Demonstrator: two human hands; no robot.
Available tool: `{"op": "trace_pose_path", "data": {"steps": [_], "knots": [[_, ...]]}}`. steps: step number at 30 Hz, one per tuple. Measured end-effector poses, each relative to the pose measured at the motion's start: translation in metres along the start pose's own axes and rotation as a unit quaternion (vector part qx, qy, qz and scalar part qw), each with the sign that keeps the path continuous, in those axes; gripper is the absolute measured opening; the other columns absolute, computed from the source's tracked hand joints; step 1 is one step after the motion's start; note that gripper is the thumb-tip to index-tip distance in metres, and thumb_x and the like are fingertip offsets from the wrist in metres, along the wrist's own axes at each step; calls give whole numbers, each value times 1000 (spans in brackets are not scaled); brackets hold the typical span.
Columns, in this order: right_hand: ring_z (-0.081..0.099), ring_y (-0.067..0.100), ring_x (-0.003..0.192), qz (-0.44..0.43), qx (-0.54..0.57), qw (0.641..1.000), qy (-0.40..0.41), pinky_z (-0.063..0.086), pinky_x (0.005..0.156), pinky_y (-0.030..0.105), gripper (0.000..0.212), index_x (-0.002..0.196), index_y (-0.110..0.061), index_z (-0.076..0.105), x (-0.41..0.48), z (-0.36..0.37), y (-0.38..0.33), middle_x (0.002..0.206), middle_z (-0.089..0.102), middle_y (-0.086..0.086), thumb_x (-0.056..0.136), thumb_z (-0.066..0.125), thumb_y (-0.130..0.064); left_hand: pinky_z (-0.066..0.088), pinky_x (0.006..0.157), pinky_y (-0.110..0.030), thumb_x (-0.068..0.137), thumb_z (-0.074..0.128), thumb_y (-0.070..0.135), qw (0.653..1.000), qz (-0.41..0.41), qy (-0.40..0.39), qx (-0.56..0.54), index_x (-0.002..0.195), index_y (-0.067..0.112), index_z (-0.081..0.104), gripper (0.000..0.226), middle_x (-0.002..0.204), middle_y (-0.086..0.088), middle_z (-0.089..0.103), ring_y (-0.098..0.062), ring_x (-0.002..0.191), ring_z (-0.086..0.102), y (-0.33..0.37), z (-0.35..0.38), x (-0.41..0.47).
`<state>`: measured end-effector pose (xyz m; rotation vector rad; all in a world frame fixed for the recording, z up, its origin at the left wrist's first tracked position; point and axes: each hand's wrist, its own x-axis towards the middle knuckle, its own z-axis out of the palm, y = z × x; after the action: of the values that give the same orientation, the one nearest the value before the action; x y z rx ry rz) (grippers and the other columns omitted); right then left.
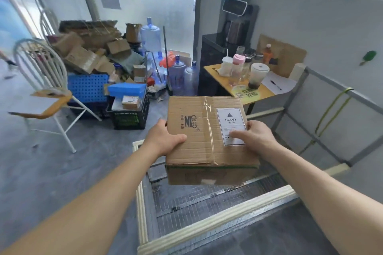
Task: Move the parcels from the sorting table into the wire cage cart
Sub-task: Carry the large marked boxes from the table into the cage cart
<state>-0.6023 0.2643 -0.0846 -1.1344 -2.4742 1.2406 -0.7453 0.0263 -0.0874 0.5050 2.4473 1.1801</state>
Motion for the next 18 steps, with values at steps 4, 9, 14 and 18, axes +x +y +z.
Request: {"op": "trace_pose_path", "data": {"steps": [4, 9, 14, 18], "knots": [[62, 4, 82, -2, -22, 999, -24, 44, 60, 27, 33, 90, -29, 63, 34, 29, -9, 90, 67, -17, 69, 85, -42, 56, 91, -42, 71, 86, 35, 999, -29, 10, -29, 117, 20, 54, 58, 109, 3, 65, -18, 99, 64, -30, 0, 32], [62, 4, 83, 6, -35, 998, -51, 46, 62, 28, 33, 88, -29, 61, 67, 60, -5, 90, 66, -18, 68, 85, -41, 56, 89, -43, 69, 86, 37, 997, -61, 6, -39, 118, 18, 56, 60, 108, 3, 67, -19, 97, 65, -63, 8, 60], [62, 5, 82, 16, -51, 995, -82, 45, 61, 28, 35, 89, -28, 61, 97, 94, 0, 91, 66, -16, 67, 84, -42, 56, 86, -38, 70, 87, 35, 995, -91, 9, -50, 118, 22, 56, 58, 103, 11, 65, -11, 93, 63, -93, 12, 81], [61, 5, 82, 20, -68, 991, -112, 46, 61, 29, 34, 88, -28, 60, 120, 127, 11, 90, 66, -16, 67, 84, -42, 55, 93, -41, 69, 87, 34, 990, -133, 9, -47, 118, 23, 56, 59, 110, 4, 67, -18, 99, 65, -122, 22, 94]]}}
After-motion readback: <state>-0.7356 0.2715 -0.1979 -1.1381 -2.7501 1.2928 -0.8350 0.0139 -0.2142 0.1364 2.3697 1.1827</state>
